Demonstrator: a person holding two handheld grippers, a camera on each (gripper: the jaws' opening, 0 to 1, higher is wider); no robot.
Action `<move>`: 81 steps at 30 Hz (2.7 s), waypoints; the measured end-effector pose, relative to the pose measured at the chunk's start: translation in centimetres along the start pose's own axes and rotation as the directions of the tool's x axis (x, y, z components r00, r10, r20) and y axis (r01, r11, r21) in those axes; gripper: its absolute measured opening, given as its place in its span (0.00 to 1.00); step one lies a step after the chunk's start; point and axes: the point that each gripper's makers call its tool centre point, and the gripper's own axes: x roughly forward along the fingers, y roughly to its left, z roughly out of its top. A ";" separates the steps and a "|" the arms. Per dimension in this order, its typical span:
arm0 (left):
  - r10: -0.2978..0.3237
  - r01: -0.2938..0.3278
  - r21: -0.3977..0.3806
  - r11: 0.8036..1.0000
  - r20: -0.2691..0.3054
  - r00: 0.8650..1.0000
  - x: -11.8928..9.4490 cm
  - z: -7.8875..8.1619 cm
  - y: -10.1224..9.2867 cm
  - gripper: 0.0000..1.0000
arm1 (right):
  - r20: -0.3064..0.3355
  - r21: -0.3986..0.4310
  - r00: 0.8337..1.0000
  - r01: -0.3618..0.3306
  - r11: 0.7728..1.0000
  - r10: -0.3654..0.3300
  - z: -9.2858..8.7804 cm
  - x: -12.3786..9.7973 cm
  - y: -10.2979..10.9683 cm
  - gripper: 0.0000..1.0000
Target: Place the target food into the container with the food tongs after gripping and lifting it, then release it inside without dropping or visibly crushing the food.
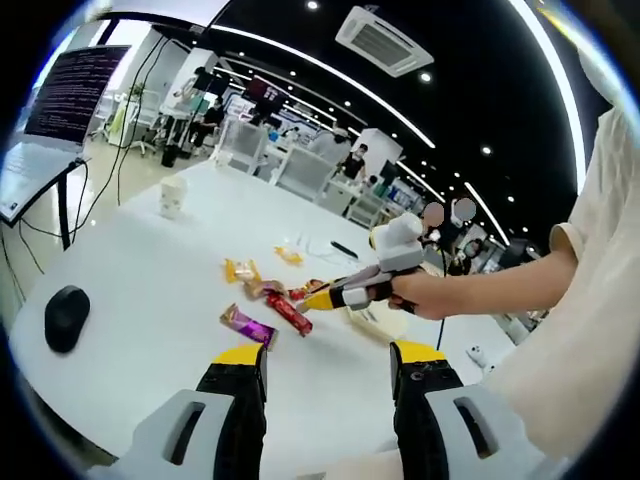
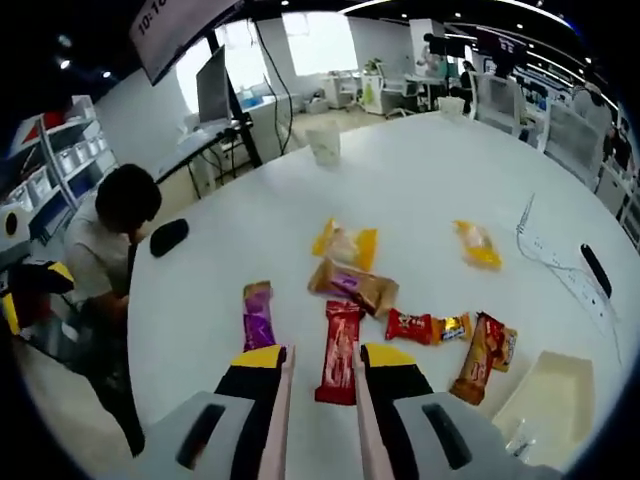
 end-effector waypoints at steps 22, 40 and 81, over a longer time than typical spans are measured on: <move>0.230 -0.195 0.318 0.928 -0.075 0.970 -0.2 0.4 3.9 0.86 | -0.077 -0.058 0.994 0.071 0.996 -0.075 -1.0 2.3 -1.2 0.29; 0.217 -0.165 0.391 0.905 -0.094 0.972 0.2 -0.3 3.5 0.89 | -0.086 -0.071 0.990 0.101 0.992 -0.107 -1.0 2.9 -1.4 0.29; 0.224 -0.173 0.347 0.922 -0.114 0.968 -0.9 -1.6 3.6 0.85 | -0.103 -0.104 0.990 0.091 0.990 -0.102 -2.0 3.7 -0.7 0.21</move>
